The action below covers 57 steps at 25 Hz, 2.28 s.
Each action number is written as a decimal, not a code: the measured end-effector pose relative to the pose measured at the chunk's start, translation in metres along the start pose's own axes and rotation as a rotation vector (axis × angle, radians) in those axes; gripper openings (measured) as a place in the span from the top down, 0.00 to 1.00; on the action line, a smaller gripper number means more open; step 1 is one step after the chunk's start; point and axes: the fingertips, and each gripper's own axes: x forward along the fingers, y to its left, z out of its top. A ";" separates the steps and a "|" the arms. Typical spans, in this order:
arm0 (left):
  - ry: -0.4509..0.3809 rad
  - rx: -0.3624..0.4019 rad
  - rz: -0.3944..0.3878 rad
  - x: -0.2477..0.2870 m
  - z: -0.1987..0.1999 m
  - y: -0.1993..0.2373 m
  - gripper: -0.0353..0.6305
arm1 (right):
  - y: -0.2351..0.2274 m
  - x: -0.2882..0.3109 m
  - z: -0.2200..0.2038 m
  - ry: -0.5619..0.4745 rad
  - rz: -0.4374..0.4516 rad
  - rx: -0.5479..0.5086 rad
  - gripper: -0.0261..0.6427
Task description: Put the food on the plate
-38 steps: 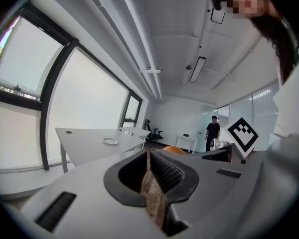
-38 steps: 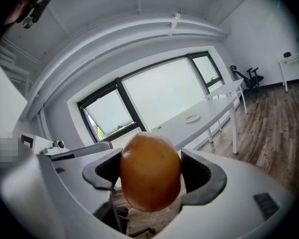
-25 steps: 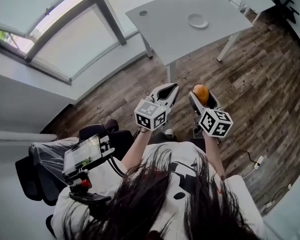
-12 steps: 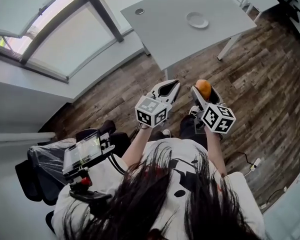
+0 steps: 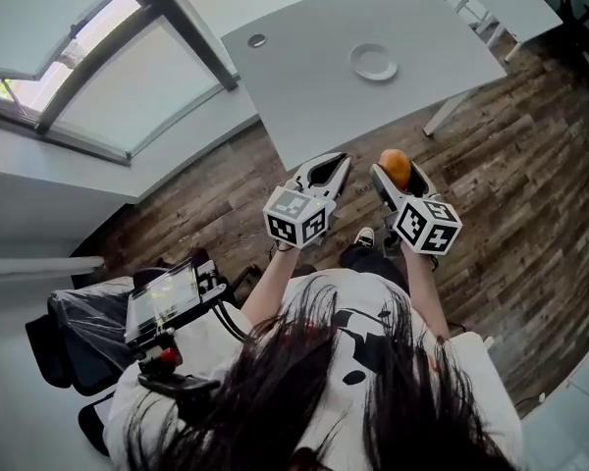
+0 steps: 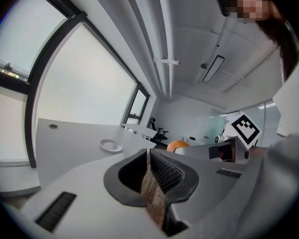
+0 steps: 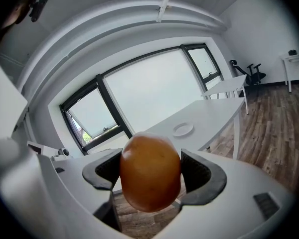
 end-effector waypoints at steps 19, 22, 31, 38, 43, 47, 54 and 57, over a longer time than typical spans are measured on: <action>0.035 0.014 0.132 0.094 0.016 0.014 0.94 | -0.089 0.053 0.062 0.030 0.099 0.017 0.41; 0.057 0.013 0.154 0.097 0.010 0.021 0.94 | -0.091 0.061 0.053 0.044 0.118 0.041 0.41; 0.060 0.032 0.111 0.150 0.038 0.060 0.94 | -0.105 0.106 0.086 0.042 0.092 0.031 0.41; 0.061 0.033 0.075 0.198 0.057 0.092 0.94 | -0.129 0.145 0.114 0.045 0.053 0.016 0.41; 0.068 0.010 0.052 0.222 0.070 0.126 0.94 | -0.131 0.191 0.131 0.075 0.029 0.002 0.41; 0.069 -0.023 0.047 0.237 0.073 0.151 0.94 | -0.136 0.228 0.138 0.107 0.016 -0.015 0.41; 0.075 -0.096 0.074 0.245 0.075 0.208 0.94 | -0.139 0.307 0.129 0.239 -0.010 -0.132 0.41; 0.073 -0.101 0.078 0.247 0.075 0.211 0.94 | -0.151 0.327 0.120 0.303 -0.006 -0.224 0.41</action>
